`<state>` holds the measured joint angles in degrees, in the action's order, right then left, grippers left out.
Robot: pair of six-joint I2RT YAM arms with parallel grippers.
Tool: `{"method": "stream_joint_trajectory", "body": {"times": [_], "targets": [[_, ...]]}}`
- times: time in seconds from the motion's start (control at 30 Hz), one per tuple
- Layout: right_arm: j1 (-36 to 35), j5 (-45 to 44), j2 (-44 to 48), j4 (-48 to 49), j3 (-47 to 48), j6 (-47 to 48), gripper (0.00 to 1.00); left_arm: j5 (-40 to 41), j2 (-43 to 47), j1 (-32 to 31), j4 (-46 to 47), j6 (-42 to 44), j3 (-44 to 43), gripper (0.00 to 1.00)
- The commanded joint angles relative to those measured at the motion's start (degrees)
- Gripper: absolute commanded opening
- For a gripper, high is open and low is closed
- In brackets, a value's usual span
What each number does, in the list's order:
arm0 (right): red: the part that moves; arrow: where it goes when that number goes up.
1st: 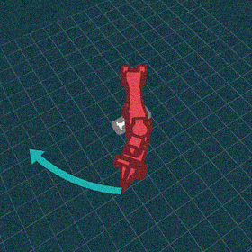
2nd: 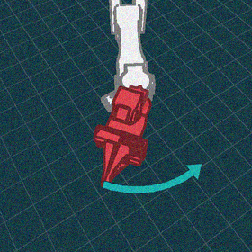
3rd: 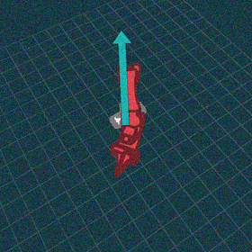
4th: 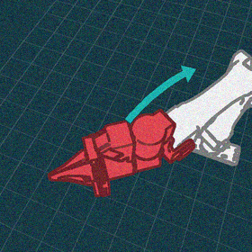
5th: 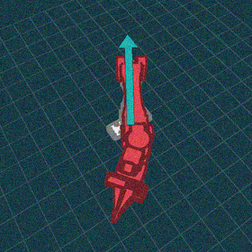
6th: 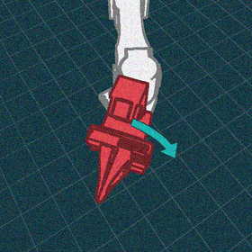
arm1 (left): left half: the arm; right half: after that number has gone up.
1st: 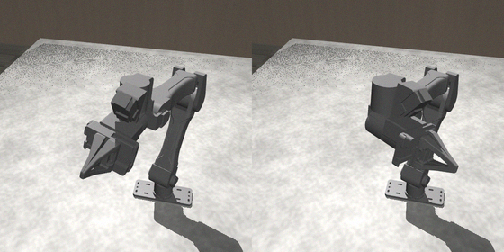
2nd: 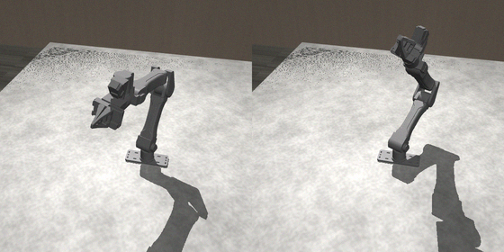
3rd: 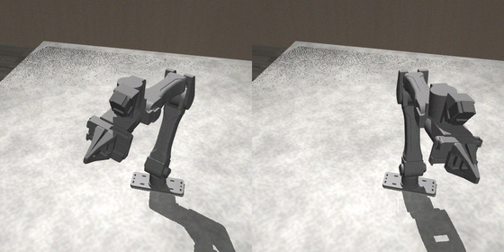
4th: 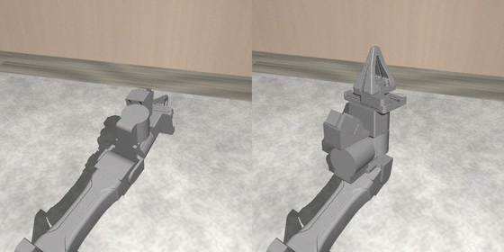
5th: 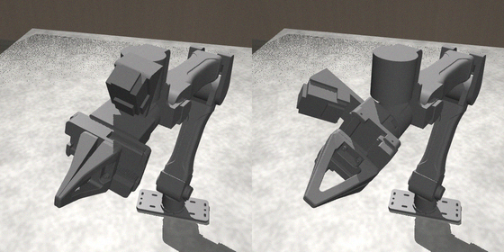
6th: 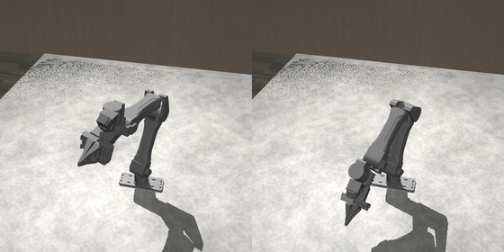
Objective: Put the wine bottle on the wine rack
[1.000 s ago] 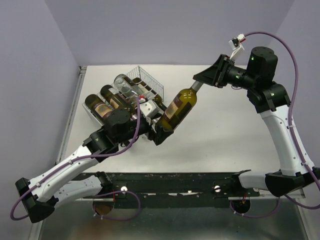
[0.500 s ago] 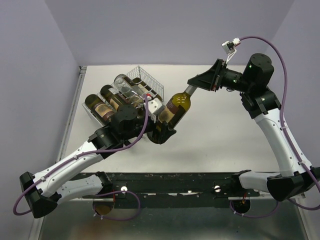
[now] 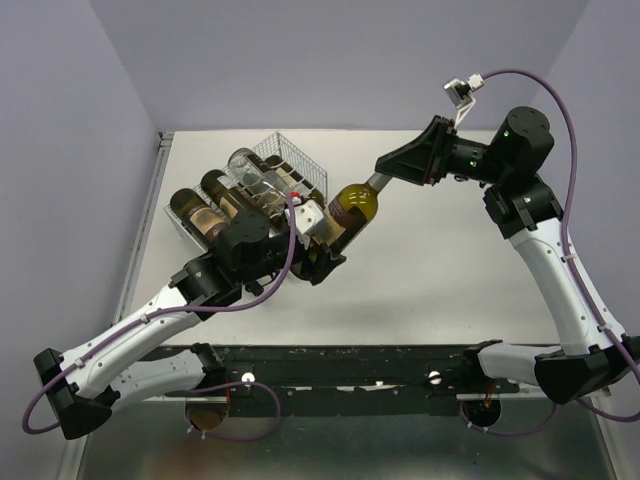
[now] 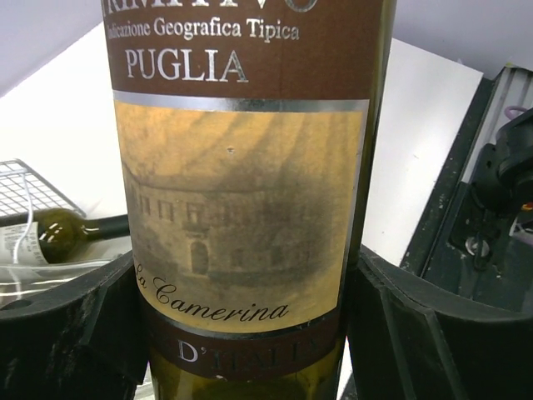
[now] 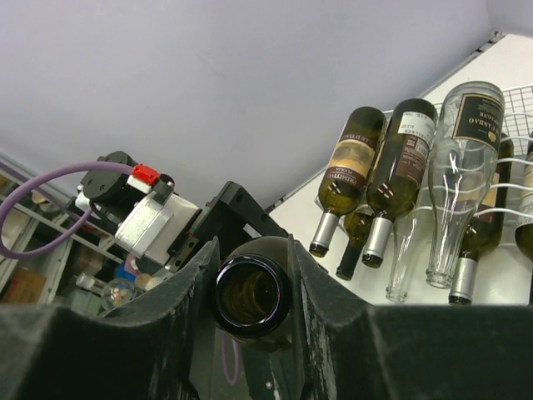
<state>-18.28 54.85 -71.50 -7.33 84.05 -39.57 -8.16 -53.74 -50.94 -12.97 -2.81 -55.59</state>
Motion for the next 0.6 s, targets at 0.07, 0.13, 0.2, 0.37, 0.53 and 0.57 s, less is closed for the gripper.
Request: {"method": "stream_joint_trajectory", "body": {"times": [0.07, 0.13, 0.2, 0.37, 0.53, 0.57], "targets": [[-0.3, 1.2, 1.2, -8.9, 3.3, 0.3, 0.61, 7.7, 4.2, 0.4, 3.4, 12.1, 0.5, 0.0], [-0.3, -1.6, 0.4, -14.1, 5.6, 4.3, 0.83, 9.0, 5.2, 0.4, 3.7, 16.8, 0.9, 0.0], [-0.4, -4.0, -0.3, -18.1, 8.0, 7.5, 0.92, 9.1, 6.8, 0.4, 4.5, 21.5, 2.6, 0.0], [-0.4, -8.3, -0.7, -25.4, 13.0, 13.8, 1.0, 12.2, 10.2, 0.4, 5.9, 29.9, 6.5, 0.0], [-0.3, -8.0, -2.7, -31.2, 19.0, 18.0, 1.0, 14.4, 12.1, 0.4, 4.9, 36.9, 7.7, 0.0], [-0.3, -6.7, -4.1, -33.3, 20.9, 18.8, 1.0, 15.4, 12.0, 0.4, 4.5, 37.9, 7.6, 0.0]]}}
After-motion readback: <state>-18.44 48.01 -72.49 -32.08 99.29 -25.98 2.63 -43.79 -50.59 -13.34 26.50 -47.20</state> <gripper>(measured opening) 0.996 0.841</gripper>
